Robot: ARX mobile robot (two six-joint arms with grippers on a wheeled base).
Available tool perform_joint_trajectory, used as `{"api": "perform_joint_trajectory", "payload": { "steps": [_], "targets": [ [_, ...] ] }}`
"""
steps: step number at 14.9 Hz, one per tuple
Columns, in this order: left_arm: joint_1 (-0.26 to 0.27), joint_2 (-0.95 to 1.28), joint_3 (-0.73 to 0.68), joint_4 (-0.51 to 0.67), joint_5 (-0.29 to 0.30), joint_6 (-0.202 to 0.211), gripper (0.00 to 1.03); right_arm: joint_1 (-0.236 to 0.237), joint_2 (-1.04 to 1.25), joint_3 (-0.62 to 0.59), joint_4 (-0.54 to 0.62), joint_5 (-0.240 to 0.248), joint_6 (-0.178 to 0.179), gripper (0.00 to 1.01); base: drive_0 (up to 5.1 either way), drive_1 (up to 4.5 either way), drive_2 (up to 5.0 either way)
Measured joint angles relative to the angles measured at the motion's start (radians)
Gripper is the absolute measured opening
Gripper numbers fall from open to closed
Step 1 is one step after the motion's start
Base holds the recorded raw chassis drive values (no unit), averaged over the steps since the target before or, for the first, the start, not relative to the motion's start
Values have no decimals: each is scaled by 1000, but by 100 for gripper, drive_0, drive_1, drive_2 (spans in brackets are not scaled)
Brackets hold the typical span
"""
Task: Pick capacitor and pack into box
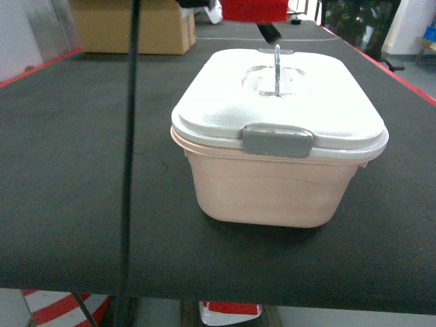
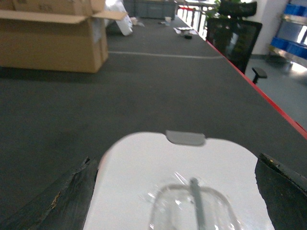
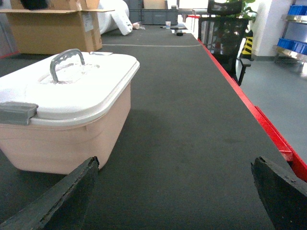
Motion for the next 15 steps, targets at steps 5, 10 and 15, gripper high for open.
{"api": "perform_joint_trajectory", "payload": {
  "steps": [5,10,15],
  "targets": [
    [298,-365,-284,200,-14,122,98,0,0,0,0,0,0,98,0,0,0],
    [295,-389,-306,55,96,145,91,0,0,0,0,0,0,98,0,0,0],
    [441,-723,-852,190,353,119,28,0,0,0,0,0,0,98,0,0,0]
  ]
}}
